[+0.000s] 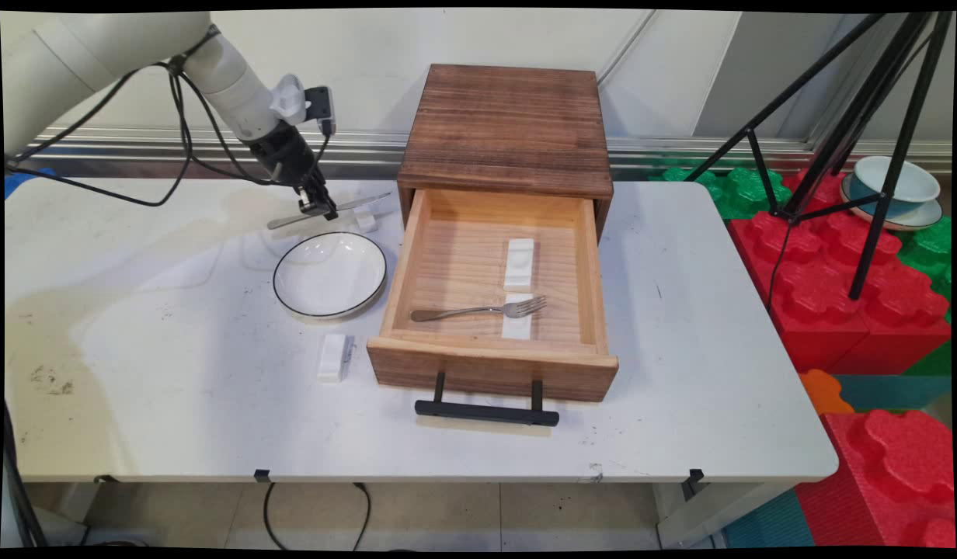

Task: Place the picked object into the drawer

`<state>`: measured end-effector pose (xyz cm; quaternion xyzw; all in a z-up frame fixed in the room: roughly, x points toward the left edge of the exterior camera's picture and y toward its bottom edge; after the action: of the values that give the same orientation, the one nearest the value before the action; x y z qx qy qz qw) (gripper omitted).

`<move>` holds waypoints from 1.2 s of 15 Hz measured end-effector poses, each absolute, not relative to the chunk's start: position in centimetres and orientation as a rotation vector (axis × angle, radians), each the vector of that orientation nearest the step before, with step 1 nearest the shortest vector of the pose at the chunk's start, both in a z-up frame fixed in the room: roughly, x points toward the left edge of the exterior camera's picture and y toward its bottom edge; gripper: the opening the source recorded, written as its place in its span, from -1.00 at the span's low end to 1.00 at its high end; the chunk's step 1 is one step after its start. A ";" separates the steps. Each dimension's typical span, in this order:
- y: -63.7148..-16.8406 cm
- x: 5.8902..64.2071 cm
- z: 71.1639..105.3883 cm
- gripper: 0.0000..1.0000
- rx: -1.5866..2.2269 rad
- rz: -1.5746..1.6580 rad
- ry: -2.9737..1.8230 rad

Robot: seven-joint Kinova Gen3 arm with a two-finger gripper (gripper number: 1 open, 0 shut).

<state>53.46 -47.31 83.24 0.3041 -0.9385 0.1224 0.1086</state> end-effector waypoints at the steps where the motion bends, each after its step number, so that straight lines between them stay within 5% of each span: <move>1: -46.9 53.4 83.7 -1.00 0.887 0.361 -2.765; 18: -39.0 51.0 93.2 -1.00 0.771 0.359 -2.724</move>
<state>51.00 -39.01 93.22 0.2673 -0.9447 0.1245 0.1434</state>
